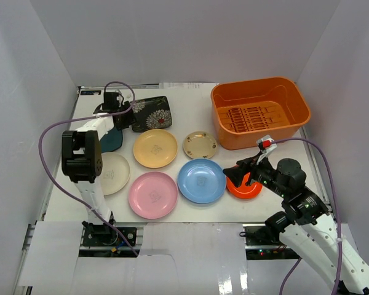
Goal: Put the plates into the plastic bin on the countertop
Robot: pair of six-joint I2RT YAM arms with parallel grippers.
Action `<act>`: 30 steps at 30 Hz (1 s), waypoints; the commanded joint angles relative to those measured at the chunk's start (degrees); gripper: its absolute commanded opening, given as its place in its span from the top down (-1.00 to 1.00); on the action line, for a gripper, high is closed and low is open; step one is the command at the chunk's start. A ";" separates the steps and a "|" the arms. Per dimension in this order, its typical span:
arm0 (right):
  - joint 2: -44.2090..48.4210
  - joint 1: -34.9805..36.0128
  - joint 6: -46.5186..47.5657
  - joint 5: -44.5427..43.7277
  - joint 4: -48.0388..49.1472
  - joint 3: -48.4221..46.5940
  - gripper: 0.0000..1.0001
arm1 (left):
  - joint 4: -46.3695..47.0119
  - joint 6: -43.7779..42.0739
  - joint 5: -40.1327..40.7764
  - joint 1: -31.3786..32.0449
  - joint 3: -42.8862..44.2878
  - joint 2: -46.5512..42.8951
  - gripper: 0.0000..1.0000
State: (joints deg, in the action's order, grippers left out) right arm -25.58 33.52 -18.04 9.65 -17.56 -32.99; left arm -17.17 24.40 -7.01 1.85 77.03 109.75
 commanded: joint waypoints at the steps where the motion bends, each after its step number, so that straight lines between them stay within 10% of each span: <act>1: 0.62 0.41 2.57 0.98 -1.68 -2.96 -0.57 | 3.46 -2.34 0.59 -1.49 5.93 2.38 -0.29; 14: -1.05 0.32 4.33 -1.38 -3.53 -3.83 -0.57 | 9.69 -2.61 -3.71 -1.67 12.35 13.11 -0.25; 22: -4.64 0.32 3.46 -0.51 0.50 -2.61 -0.57 | 16.54 1.78 -7.59 -4.48 7.70 14.61 0.15; 28: -7.46 0.32 1.26 0.72 4.11 -2.78 -0.55 | 22.69 5.73 -7.94 -4.83 0.67 13.73 1.00; 30: -7.73 0.41 0.47 0.81 4.20 -3.13 -0.55 | 25.15 7.14 -9.16 -5.10 -1.70 12.77 1.00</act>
State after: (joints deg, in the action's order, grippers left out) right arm -33.01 33.52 -16.08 9.43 -17.37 -34.30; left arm 7.14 31.99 -18.15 -3.25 79.48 123.96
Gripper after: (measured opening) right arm 0.777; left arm 0.025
